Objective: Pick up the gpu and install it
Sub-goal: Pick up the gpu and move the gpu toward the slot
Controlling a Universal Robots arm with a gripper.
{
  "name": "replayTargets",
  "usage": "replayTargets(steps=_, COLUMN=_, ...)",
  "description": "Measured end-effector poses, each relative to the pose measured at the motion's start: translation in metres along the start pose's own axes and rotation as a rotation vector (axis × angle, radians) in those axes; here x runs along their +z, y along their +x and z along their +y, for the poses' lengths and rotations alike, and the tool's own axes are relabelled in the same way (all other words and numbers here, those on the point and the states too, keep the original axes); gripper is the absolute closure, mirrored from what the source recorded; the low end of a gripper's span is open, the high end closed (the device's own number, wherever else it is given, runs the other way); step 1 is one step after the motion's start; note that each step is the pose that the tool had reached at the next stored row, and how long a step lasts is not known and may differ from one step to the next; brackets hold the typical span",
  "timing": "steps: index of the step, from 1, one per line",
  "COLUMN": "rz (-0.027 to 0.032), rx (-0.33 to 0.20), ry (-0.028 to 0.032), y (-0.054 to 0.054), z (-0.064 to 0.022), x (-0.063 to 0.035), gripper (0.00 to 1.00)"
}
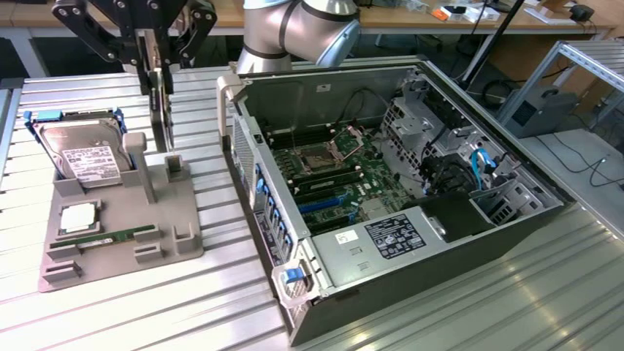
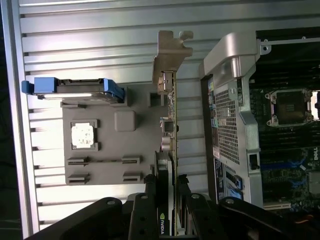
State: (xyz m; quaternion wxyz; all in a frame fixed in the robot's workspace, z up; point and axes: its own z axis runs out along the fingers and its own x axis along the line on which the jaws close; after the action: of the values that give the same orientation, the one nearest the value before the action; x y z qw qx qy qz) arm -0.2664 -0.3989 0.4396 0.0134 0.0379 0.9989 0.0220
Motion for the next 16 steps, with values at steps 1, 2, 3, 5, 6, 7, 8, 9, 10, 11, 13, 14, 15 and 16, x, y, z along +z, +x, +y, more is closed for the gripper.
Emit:
replayTargets(steps=1, rz=0.0000, rx=0.000, ry=0.0000, y=0.000, z=0.0000, x=-0.0012, gripper=0.73)
replayTargets(steps=2, rz=0.0000, rx=0.000, ry=0.0000, y=0.000, z=0.0001, x=-0.0022, gripper=0.73)
replayTargets(steps=3, rz=0.0000, rx=0.000, ry=0.0000, y=0.000, z=0.0001, x=-0.0031, gripper=0.73)
replayTargets(steps=5, rz=0.0000, rx=0.000, ry=0.0000, y=0.000, z=0.0002, x=-0.0053, gripper=0.73)
replayTargets(steps=6, rz=0.0000, rx=0.000, ry=0.0000, y=0.000, z=0.0003, x=-0.0062, gripper=0.73)
replayTargets(steps=7, rz=0.0000, rx=0.000, ry=0.0000, y=0.000, z=0.0003, x=-0.0072, gripper=0.73)
replayTargets(steps=8, rz=0.0001, rx=0.000, ry=0.0001, y=0.000, z=0.0004, x=-0.0080, gripper=0.73)
replayTargets(steps=9, rz=0.0000, rx=0.000, ry=0.0000, y=0.000, z=0.0004, x=-0.0091, gripper=0.73)
replayTargets(steps=10, rz=0.0001, rx=0.000, ry=0.0001, y=0.000, z=0.0005, x=-0.0105, gripper=0.73)
replayTargets(steps=11, rz=0.0001, rx=0.000, ry=0.0000, y=0.000, z=0.0005, x=-0.0116, gripper=0.73)
replayTargets(steps=13, rz=0.0000, rx=0.000, ry=0.0000, y=0.000, z=0.0006, x=-0.0132, gripper=0.73)
replayTargets(steps=14, rz=0.0000, rx=0.000, ry=0.0000, y=0.000, z=0.0006, x=-0.0140, gripper=0.73)
replayTargets(steps=15, rz=0.0000, rx=0.000, ry=0.0000, y=0.000, z=0.0007, x=-0.0149, gripper=0.73)
replayTargets(steps=16, rz=0.0000, rx=0.000, ry=0.0000, y=0.000, z=0.0007, x=-0.0157, gripper=0.73)
